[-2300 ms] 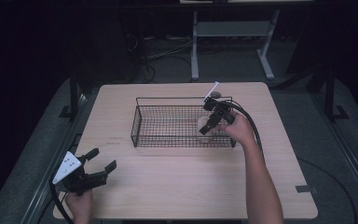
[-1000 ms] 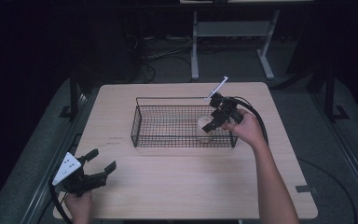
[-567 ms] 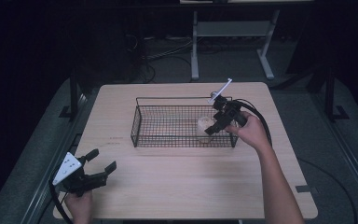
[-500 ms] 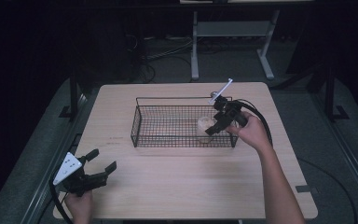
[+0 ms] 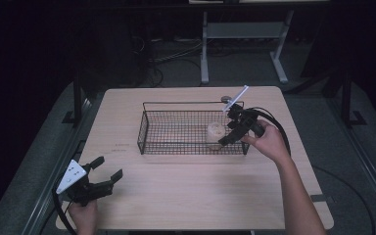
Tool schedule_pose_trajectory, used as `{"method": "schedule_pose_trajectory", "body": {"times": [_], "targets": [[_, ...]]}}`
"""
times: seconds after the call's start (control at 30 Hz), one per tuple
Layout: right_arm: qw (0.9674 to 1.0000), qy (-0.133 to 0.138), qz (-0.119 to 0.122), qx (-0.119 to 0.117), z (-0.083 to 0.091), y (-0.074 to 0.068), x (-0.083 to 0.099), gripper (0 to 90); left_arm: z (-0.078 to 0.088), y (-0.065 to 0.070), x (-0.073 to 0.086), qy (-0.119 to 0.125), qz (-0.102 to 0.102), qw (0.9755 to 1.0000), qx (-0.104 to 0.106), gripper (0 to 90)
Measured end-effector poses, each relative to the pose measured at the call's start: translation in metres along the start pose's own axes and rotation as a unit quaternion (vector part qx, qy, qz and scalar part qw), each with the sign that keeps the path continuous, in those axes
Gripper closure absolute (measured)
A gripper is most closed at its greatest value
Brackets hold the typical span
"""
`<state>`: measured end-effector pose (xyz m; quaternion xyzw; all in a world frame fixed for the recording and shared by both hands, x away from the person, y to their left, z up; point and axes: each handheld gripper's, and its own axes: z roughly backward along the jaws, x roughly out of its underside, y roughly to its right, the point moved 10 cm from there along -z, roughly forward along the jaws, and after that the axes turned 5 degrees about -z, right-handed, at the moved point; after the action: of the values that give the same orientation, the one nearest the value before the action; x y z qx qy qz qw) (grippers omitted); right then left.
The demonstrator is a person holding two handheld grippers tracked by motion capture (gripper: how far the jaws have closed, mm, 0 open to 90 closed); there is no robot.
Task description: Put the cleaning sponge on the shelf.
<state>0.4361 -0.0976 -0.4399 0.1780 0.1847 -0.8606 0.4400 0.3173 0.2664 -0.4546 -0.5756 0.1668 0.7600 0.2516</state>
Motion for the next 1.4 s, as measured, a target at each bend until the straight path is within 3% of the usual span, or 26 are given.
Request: {"method": "schedule_pose_trajectory", "body": {"times": [0.77,1.4], "targets": [[0.9998,0.012,0.014,-0.001,0.009,-0.017,0.013,14.3,0.0,0.0,0.0,0.0,-0.002,1.0,-0.001,13.8],[0.9998,0.016,0.01,-0.001,0.013,-0.022,0.037,14.3,0.0,0.0,0.0,-0.002,-0.003,1.0,0.0,13.8]]}}
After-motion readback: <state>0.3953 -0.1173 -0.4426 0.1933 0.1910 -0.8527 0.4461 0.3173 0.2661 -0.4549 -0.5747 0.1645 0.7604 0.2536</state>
